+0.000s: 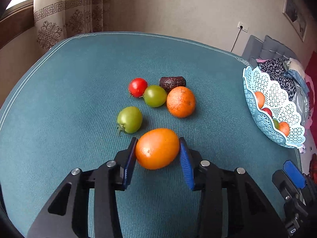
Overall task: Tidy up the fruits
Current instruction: 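Grasp the orange tomato with the left gripper while the right gripper grasps another orange tomato, then place the orange tomato in the basket with the right gripper, then grasp the orange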
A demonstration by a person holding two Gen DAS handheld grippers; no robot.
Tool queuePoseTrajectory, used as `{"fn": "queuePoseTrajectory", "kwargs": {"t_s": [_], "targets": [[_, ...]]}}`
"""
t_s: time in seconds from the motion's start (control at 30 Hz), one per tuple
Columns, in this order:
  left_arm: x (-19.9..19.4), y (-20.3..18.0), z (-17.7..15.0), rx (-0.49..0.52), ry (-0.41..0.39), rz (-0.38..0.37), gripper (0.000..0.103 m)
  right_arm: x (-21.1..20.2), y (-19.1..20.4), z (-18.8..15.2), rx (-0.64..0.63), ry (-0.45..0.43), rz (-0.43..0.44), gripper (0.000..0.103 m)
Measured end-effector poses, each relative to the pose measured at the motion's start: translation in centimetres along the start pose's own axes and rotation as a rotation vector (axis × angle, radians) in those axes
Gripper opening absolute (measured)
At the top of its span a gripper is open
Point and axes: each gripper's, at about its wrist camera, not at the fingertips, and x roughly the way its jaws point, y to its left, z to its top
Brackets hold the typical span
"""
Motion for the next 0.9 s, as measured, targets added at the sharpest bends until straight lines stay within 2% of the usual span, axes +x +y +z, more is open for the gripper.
{"fn": "queuePoseTrajectory", "kwargs": {"t_s": [0.27,0.57,0.9], "targets": [[-3.7,2.3,-1.2,0.026,-0.096,0.104,0.043,2.2,3.0,1.5,-0.049,0.055,0.114,0.048],[-5.5,5.4,-1.5,-0.020,-0.167,0.179,0.043,7.4,7.2,4.8,-0.112,0.117,0.214,0.048],[-5.0,6.2,-1.7,-0.047,-0.151,0.182,0.043,11.9,10.5,7.1,-0.134,0.143,0.214,0.048]]}}
